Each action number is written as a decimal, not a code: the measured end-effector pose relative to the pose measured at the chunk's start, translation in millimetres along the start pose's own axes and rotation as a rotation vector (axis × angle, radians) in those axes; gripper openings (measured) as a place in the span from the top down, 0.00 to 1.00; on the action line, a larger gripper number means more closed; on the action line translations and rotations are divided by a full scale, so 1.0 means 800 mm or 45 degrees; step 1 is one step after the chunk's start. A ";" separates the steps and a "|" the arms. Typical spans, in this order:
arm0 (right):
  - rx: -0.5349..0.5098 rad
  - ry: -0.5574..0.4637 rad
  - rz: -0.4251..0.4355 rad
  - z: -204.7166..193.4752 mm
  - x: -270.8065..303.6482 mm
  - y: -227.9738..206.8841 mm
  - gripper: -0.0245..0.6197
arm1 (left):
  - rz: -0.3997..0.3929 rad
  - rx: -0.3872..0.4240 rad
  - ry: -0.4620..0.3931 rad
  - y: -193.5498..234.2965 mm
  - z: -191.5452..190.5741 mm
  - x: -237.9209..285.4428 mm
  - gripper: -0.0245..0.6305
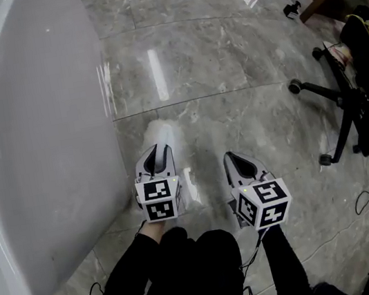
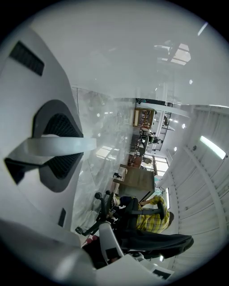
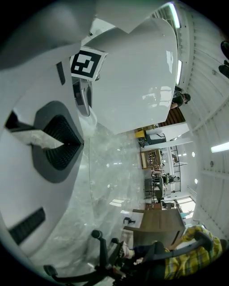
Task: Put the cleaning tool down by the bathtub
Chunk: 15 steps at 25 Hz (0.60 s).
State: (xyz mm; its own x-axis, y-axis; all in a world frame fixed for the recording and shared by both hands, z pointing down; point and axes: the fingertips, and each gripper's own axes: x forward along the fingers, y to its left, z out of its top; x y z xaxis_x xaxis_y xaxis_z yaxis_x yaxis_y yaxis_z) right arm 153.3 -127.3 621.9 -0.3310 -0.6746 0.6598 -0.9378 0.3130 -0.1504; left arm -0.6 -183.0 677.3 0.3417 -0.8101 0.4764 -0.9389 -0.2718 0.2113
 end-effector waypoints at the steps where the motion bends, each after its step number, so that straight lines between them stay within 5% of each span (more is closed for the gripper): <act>1: -0.003 -0.001 0.000 -0.002 0.001 -0.001 0.96 | 0.004 0.003 0.003 0.001 -0.005 0.001 0.81; 15: -0.047 0.007 0.021 -0.038 0.026 -0.004 0.96 | 0.055 0.021 0.024 0.022 -0.066 0.030 0.81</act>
State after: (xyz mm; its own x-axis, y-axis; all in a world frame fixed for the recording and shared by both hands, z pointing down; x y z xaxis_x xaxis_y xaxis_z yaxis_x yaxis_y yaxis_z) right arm 152.2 -122.3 658.3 -0.3460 -0.6653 0.6615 -0.9275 0.3491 -0.1340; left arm -6.8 -180.0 737.8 0.3011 -0.8114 0.5010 -0.9534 -0.2453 0.1757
